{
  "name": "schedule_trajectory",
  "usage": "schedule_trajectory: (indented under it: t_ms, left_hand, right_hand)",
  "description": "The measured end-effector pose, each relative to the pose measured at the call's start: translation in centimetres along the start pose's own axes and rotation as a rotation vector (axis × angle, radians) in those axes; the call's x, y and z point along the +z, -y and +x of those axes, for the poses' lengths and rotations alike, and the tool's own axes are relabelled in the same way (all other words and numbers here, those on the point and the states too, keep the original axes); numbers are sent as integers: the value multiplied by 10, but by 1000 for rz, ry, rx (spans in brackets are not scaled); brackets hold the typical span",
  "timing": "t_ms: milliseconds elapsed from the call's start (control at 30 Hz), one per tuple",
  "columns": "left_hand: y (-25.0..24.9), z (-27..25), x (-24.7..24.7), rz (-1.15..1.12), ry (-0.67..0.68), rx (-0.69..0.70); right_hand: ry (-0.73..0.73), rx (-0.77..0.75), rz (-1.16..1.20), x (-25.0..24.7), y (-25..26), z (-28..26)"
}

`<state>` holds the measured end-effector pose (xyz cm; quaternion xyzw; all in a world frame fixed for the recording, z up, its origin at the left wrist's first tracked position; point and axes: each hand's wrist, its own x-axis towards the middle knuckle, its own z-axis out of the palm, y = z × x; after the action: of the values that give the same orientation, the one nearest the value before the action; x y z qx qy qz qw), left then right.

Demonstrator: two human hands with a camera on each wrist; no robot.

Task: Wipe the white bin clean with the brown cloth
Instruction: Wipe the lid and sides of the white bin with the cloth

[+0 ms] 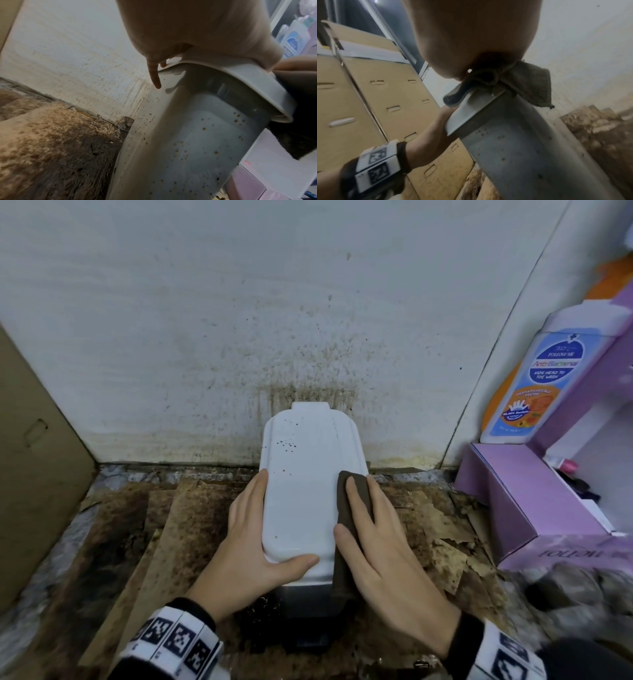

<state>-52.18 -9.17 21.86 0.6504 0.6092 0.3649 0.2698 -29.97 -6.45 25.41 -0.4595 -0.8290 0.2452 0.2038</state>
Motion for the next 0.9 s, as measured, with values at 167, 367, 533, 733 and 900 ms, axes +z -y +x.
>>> schedule_trajectory:
  t_ms: [167, 367, 533, 733, 900]
  left_hand:
    - [1, 0, -2, -6, 10, -22]
    - [0, 1, -3, -20, 31, -27]
    - [0, 2, -4, -33, 35, -25]
    - [4, 2, -4, 6, 11, 3]
    - [3, 2, -3, 31, 7, 6]
  right_hand:
    - [140, 67, -5, -14, -15, 40]
    - [279, 91, -71, -35, -38, 127]
    - [296, 107, -208, -38, -45, 191]
    - [305, 124, -197, -39, -51, 215]
    - [261, 108, -127, -37, -49, 194]
